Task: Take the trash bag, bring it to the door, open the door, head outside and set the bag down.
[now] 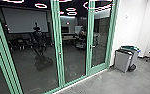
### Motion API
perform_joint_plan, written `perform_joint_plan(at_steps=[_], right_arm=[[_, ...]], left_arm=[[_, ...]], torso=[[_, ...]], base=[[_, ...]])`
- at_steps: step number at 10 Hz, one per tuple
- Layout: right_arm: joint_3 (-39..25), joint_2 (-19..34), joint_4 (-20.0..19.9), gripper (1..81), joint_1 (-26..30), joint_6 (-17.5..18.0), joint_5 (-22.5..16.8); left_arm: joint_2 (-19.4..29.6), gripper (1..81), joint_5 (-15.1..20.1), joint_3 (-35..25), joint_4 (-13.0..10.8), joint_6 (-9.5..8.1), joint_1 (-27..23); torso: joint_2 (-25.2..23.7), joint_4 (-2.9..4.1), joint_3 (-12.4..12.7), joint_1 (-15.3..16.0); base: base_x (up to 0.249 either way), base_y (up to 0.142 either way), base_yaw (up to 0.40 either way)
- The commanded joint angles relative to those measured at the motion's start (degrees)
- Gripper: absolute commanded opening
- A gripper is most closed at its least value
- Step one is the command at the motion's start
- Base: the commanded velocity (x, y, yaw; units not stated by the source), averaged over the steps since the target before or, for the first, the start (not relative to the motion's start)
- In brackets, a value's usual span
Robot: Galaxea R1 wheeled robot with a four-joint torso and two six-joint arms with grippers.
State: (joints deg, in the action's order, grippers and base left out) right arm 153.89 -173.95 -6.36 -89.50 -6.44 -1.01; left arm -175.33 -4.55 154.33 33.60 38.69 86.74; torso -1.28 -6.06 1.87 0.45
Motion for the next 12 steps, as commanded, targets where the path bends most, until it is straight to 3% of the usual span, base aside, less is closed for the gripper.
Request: perform_joint_plan(at_steps=[1, 12], right_arm=[[-0.2, -0.2, 0.5, 81.1, 3.0, -0.3, -3.1], [-0.2, -0.3, 0.4, 81.1, 3.1, -0.2, -3.0]], left_arm=[[-0.3, 1.0, 3.5, -0.2, -0.6, 0.07, -3.0], [-0.3, 1.0, 3.5, -0.1, -0.7, 0.07, -3.0]], torso=[[0.0, 0.0, 0.0, 0.0], [0.0, 0.0, 0.0, 0.0]], base=[[0.146, -0.086, 0.0], [0.129, -0.091, 0.0]])
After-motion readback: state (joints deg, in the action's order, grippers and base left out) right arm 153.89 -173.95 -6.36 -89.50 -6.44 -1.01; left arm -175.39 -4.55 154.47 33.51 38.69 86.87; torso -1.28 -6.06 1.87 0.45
